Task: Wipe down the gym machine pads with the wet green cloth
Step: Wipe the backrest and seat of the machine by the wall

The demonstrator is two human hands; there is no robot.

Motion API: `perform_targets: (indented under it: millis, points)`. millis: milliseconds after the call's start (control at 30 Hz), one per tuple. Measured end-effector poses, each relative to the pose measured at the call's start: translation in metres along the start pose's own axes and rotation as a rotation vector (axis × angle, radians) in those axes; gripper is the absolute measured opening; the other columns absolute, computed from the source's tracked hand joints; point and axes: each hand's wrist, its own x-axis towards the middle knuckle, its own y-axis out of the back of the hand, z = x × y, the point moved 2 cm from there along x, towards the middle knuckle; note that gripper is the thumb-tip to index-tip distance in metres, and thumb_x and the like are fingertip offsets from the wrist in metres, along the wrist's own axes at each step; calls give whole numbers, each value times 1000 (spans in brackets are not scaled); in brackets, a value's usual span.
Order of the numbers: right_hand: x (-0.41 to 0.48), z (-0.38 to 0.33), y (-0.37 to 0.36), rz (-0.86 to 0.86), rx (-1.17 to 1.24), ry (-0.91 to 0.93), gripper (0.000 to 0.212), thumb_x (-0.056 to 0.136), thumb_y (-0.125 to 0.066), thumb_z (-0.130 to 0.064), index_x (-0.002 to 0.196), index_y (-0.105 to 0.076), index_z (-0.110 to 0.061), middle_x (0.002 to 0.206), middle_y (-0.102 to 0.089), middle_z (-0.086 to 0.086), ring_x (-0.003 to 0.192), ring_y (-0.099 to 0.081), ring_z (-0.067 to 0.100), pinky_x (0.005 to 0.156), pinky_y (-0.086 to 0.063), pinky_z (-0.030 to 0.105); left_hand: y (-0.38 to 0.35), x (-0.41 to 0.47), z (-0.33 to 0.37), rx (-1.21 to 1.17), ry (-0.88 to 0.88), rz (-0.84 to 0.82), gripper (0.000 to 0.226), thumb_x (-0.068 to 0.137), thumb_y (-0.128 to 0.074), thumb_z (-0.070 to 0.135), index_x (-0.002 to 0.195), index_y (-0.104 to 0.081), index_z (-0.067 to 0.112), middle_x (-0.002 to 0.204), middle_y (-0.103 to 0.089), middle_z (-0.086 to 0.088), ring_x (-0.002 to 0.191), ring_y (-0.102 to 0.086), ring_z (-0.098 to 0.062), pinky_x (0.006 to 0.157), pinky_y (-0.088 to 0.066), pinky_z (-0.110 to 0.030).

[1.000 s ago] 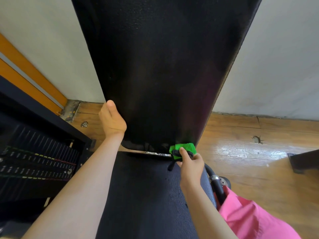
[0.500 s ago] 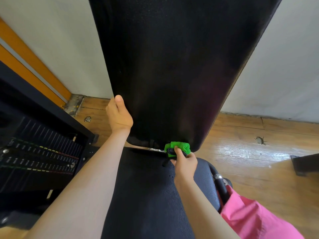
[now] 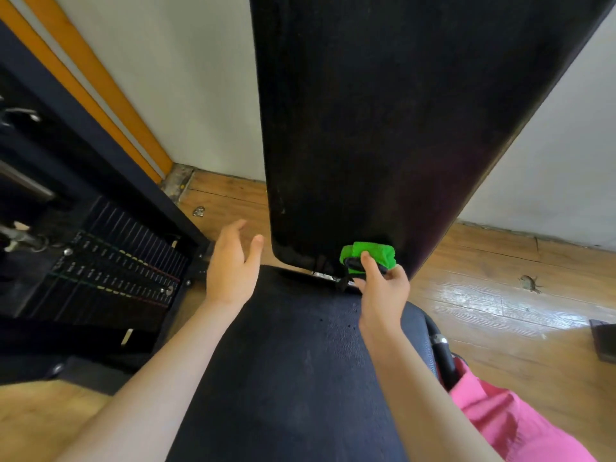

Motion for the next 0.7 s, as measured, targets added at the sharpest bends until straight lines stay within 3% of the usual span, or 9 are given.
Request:
perform_targets:
  millis: [133,233,367,467,600,700]
  points:
    - [1,12,-7,-1,23,-31,9,90,-69,-14,95,-61,-12,97,-66,5,90,-65,13,70,-54,24,-5,-39,-41,306,219,-135,58,95,-49,46,138,-39,8,135,-50,-13,119,-52,-30,93,-46,-43]
    - [2,26,-11,8,19,-74,8,89,-69,-13,94,-62,-13,104,-68,10,97,-67,17,74,-56,26,-11,-62,-68,485,431,-277,67,94,-36,60,136,-37,8,127,-55,-15,115,-54,-34,90,-45,-44]
    - [6,48,-17,91,-21,-124,14,88,-70,-14,99,-63,-9,107,-67,12,98,-67,20,72,-57,24,-15,-75,-80,604,374,-174,65,92,-28,65,124,-50,13,100,-66,-10,94,-64,-31,68,-41,-35]
    - [6,65,-22,163,-49,-201,25,87,-71,-13,109,-62,-4,108,-66,12,100,-66,25,74,-58,29,-16,-73,-79,601,358,-130,63,92,-30,65,122,-53,14,93,-67,-8,87,-65,-29,63,-37,-31]
    - [-1,67,-33,225,-58,-224,11,87,-70,-10,90,-60,-12,93,-63,6,91,-63,21,65,-55,25,-16,-72,-81,598,336,-100,62,91,-30,65,117,-54,13,91,-66,-5,81,-64,-25,59,-36,-30]
    - [-11,56,-48,197,7,-195,10,87,-70,-9,90,-61,-8,88,-61,5,86,-62,16,64,-56,20,-17,-72,-82,595,332,-103,60,90,-31,65,108,-55,14,78,-59,-2,69,-60,-23,54,-33,-28]
